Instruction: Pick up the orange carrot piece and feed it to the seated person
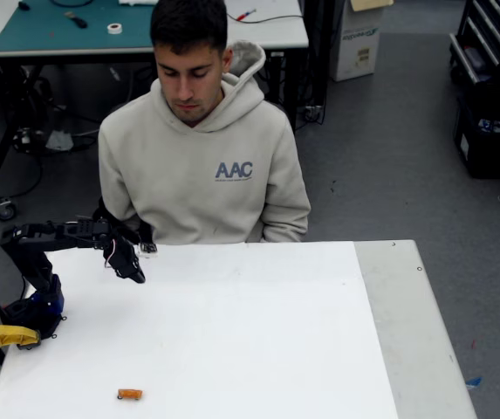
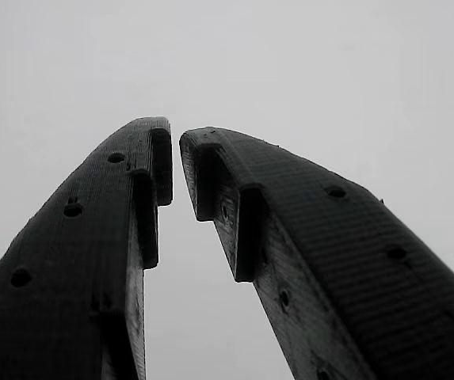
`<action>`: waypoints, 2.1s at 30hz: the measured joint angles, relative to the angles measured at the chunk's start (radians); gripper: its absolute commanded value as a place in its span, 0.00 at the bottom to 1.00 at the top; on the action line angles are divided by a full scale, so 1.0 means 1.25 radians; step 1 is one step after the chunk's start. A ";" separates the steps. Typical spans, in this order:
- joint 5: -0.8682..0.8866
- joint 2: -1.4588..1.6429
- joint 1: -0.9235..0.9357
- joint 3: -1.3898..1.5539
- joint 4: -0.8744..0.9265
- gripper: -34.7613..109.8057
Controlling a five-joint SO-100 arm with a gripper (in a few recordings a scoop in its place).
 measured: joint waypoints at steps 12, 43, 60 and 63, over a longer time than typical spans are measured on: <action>-0.015 -0.164 0.236 -0.167 0.000 0.22; -0.398 -0.304 0.645 -0.233 -0.182 0.22; -0.445 -0.384 0.649 -0.233 -0.183 0.22; -0.445 -0.384 0.649 -0.233 -0.183 0.22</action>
